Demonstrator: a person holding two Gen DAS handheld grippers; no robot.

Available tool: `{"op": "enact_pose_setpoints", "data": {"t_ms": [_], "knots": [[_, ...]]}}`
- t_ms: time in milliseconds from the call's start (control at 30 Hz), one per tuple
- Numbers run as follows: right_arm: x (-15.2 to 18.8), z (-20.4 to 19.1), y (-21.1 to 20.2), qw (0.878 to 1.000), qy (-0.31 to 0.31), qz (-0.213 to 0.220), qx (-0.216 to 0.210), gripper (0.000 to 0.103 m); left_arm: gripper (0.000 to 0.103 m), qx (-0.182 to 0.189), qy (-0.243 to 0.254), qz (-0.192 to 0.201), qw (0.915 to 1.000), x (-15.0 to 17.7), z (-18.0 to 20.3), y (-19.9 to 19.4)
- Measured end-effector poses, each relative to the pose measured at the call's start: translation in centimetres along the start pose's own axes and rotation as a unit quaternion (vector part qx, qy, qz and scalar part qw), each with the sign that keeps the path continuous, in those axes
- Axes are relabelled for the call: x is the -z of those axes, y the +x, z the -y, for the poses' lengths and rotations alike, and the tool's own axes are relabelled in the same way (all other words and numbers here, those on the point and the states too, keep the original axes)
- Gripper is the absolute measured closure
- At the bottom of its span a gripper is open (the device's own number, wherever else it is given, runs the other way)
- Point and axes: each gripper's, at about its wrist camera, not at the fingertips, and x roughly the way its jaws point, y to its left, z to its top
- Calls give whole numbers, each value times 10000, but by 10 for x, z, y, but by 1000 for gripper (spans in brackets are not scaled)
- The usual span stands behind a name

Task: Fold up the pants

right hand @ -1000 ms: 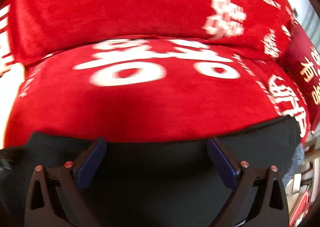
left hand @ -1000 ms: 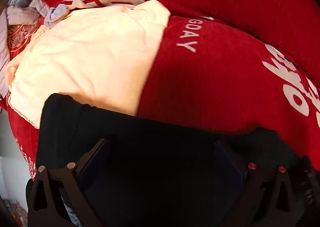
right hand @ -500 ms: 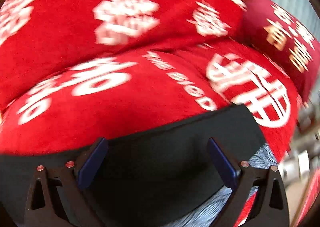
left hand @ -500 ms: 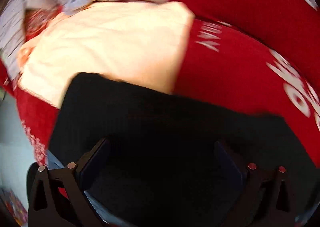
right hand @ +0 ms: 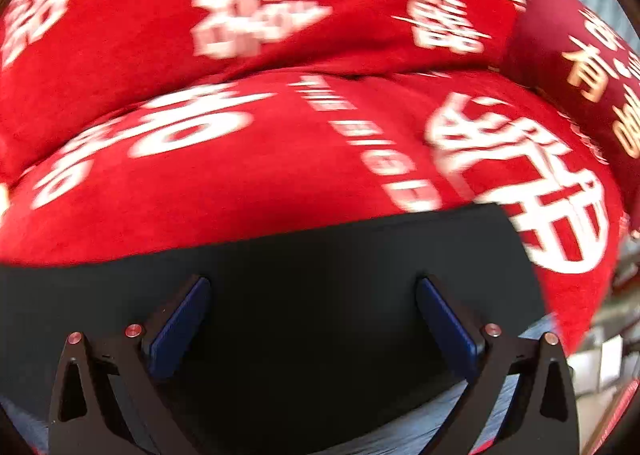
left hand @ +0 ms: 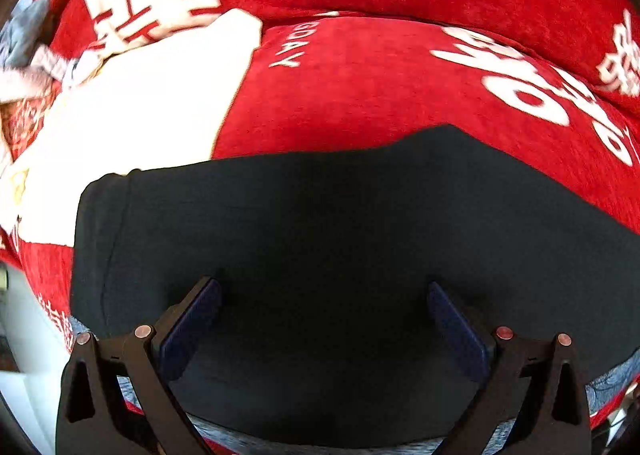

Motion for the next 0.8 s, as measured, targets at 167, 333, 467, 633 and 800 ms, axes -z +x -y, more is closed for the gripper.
{"op": "enact_pose_setpoints", "data": {"t_ms": [167,333,467,633,800], "knots": [[-10,30,7,9998,125,-83,111,1,0,15,-153,-54,9999,-6,-27,0],[8,18,-32,9994,-225,173,-214,1,0,10,-780,28,9970,-8,-103,0],[35,9,-47,9964,-741,234,-328,1,0,-191,-1323,-186,9908,-2,-173,23],[52,45,-46,9992,17,-85,-379,1,0,759,-2112,-442,9735,10,-231,39],[71,53,-68,9968,351,-1,-720,1,0,481,-1711,-261,9837,27,-205,25]]}}
